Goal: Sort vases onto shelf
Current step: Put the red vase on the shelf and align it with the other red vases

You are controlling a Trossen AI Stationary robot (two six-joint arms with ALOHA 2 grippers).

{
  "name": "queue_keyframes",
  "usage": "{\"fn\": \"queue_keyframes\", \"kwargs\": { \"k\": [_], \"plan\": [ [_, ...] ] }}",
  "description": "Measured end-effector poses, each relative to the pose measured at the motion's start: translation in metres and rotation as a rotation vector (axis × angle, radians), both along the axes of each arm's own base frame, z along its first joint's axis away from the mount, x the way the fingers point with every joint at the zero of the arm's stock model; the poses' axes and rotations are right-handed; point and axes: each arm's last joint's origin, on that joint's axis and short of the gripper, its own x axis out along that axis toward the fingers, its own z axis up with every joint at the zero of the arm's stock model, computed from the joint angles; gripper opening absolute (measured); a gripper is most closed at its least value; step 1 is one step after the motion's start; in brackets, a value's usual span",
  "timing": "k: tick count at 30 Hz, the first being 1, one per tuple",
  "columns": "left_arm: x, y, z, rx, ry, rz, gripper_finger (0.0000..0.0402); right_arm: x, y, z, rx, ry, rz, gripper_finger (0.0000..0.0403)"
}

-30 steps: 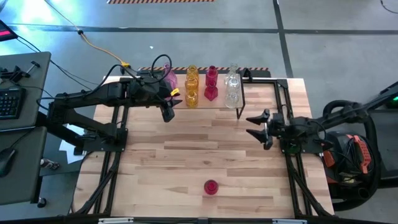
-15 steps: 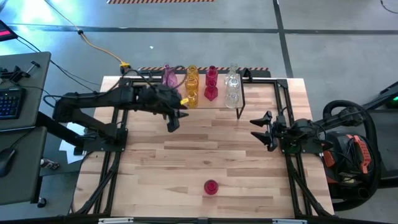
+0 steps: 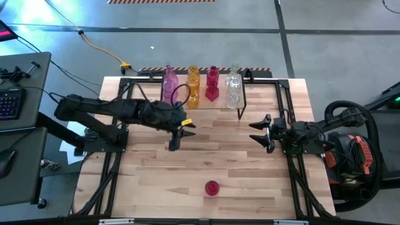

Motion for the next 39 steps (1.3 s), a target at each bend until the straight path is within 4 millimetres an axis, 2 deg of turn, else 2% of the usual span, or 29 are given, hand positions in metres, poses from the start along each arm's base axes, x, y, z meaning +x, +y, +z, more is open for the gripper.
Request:
{"fn": "queue_keyframes", "kwargs": {
  "k": [9, 13, 22, 28, 39],
  "plan": [
    [0.014, -0.018, -0.012, 0.038, 0.010, -0.073, 0.0127, -0.001, -0.003, -0.017, 0.175, 0.136, -0.103, 0.0270],
    [0.022, -0.025, -0.019, 0.040, 0.018, -0.089, 0.0127, -0.001, -0.004, -0.019, 0.246, 0.145, -0.131, 0.0270],
    [0.042, -0.048, -0.037, 0.060, 0.002, -0.257, 0.0127, -0.001, -0.004, -0.020, 0.229, 0.158, -0.132, 0.0270],
    [0.043, -0.060, -0.043, 0.059, 0.023, -0.306, 0.0127, -0.001, -0.003, -0.020, 0.237, 0.159, -0.126, 0.0270],
    [0.039, -0.072, -0.043, 0.061, 0.022, -0.340, 0.0127, -0.001, -0.003, -0.020, 0.242, 0.158, -0.126, 0.0270]
  ]
}}
